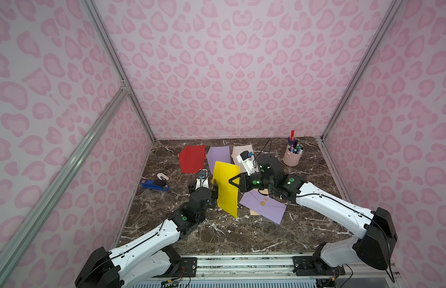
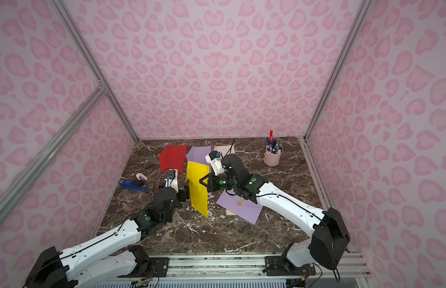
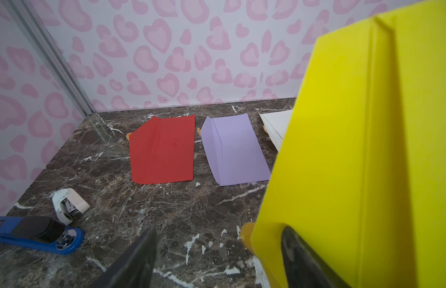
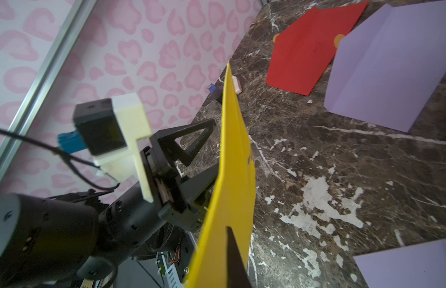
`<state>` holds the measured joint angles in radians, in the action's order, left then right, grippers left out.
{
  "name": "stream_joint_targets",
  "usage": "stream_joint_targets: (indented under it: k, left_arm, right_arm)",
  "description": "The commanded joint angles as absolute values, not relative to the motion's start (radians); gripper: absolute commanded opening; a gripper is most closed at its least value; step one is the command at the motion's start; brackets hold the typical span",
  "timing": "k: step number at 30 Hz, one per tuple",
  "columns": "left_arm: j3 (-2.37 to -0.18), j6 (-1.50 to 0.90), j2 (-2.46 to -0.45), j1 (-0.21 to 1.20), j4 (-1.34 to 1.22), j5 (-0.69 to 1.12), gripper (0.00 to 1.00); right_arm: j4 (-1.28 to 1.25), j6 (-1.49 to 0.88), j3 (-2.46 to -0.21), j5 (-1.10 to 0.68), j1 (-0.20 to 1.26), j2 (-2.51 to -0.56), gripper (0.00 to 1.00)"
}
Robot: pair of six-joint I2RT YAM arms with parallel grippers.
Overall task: Open the envelope
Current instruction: Open the envelope flap on the envelope.
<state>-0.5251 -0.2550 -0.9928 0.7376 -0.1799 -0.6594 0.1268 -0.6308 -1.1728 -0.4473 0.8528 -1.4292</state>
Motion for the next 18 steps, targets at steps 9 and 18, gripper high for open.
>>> stream_joint_targets:
  k: [9,18]
  left_arm:
    - [-0.501,-0.258,-0.947,0.694,-0.178,-0.621,0.80]
    - [-0.501,-0.289,-0.830,0.673,-0.091,-0.684,0.80]
  right_arm:
    - [-0.126,-0.679,-1.115,-0.744,0.866,-1.400,0.00]
    - [-0.025,-0.640,-1.130,-0.705,0.813,-1.397,0.00]
